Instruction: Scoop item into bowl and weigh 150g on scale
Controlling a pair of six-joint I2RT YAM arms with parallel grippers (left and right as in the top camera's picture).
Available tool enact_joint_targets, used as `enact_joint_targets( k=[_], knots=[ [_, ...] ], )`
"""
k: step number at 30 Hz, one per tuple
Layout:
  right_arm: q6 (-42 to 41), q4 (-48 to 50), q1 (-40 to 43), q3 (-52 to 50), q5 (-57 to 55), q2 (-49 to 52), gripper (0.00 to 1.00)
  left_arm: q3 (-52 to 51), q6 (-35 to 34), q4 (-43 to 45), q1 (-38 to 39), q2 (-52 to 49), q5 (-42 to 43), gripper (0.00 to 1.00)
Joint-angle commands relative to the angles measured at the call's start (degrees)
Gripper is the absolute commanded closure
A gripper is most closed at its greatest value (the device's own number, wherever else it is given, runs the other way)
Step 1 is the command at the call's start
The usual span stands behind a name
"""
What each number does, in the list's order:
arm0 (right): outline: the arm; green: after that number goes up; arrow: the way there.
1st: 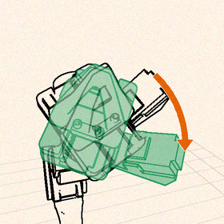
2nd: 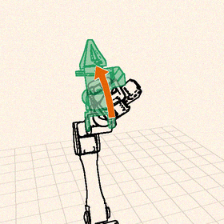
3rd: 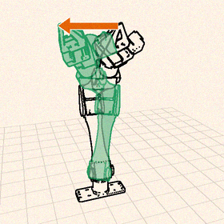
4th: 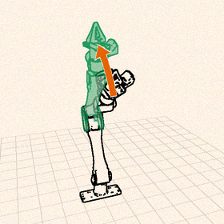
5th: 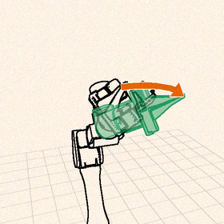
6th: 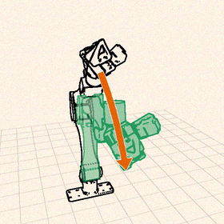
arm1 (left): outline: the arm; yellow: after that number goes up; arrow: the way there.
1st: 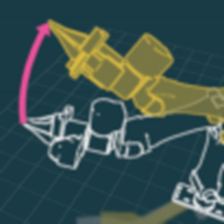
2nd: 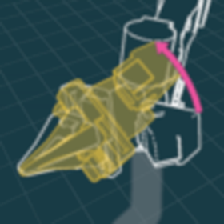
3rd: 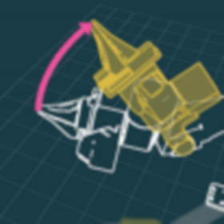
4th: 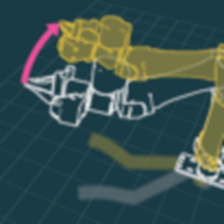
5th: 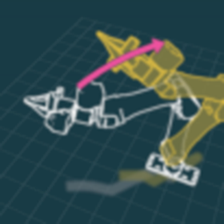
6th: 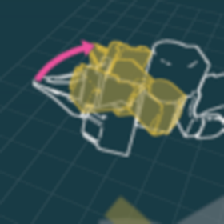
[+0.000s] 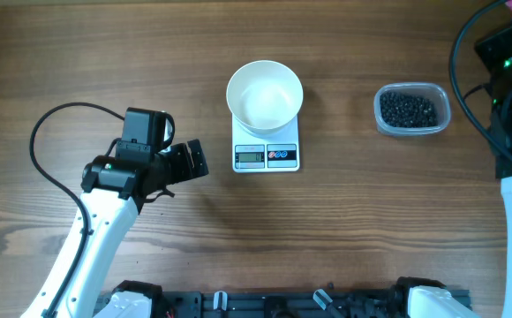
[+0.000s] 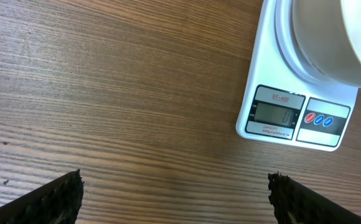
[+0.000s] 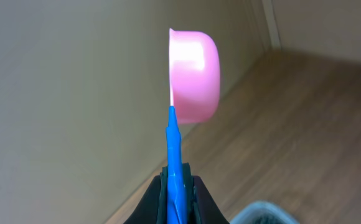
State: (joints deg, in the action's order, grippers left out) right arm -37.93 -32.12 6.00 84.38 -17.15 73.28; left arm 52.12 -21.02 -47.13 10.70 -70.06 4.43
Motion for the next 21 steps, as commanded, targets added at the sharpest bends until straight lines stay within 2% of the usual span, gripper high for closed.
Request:
enact_joint_targets(
  k=[1,6,8,14,18,21],
  knots=[
    [15.58,4.96,0.09,1.4,-3.85,1.77,0.96,0.07,1.14,0.15,-0.37,0.63,0.48,0.0],
    [37.16,9.97,0.11,1.4,-7.04,3.1,0.96,0.07,1.11,0.15,-0.37,0.63,0.48,0.0],
    [41.77,11.85,0.13,1.4,-6.84,3.15,0.96,0.07,1.14,0.15,-0.37,0.63,0.48,0.0],
    [42.34,14.58,2.4,1.4,-5.11,3.17,0.96,0.07,1.14,0.15,-0.37,0.63,0.48,0.0],
    [42.27,16.61,5.86,1.4,5.31,3.26,0.96,0.07,1.11,0.15,-0.37,0.63,0.48,0.0],
    [42.23,16.55,6.29,1.4,8.22,3.26,0.96,0.07,1.14,0.15,-0.37,0.63,0.48,0.0]
  ],
)
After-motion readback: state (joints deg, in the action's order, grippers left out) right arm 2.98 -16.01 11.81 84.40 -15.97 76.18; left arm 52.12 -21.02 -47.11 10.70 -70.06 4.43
